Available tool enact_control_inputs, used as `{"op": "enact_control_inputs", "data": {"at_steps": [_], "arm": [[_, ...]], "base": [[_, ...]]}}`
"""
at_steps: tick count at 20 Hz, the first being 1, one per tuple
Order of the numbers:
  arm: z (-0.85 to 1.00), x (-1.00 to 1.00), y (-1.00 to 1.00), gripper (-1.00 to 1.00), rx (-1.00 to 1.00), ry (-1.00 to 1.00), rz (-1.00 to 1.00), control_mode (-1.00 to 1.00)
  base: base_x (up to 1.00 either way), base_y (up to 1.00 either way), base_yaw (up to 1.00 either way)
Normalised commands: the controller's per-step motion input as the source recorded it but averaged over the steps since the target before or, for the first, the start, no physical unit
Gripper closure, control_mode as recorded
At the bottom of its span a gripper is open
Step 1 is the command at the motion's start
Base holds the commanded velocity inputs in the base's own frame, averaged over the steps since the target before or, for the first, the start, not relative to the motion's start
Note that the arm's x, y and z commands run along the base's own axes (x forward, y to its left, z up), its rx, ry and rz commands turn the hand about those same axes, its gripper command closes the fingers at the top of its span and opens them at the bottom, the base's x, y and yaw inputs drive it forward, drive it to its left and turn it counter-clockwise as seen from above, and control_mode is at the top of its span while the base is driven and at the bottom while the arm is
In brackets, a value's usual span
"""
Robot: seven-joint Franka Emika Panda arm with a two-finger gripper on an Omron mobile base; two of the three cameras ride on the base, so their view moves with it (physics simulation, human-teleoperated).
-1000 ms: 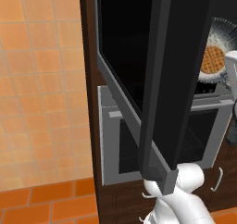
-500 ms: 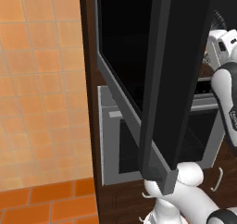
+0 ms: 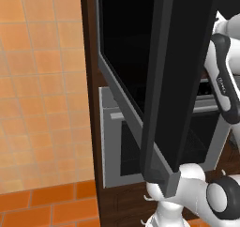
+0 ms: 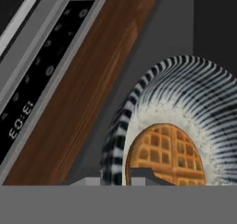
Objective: Open the microwave, place the bowl with waffle inside the microwave, then close the microwave door and turn it on.
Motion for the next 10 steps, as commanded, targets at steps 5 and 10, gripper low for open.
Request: {"op": "enact_control_inputs", "data": {"at_steps": [5, 10], "arm": [[0.00, 0.34, -0.01, 1.00, 0.06, 0.00, 0.00, -1.00], [0.00, 0.51, 0.00, 1.00, 0.15, 0.00, 0.00, -1.00]], "base": [[0.00, 0.00, 0.00], [0.00, 0.00, 0.00]]}}
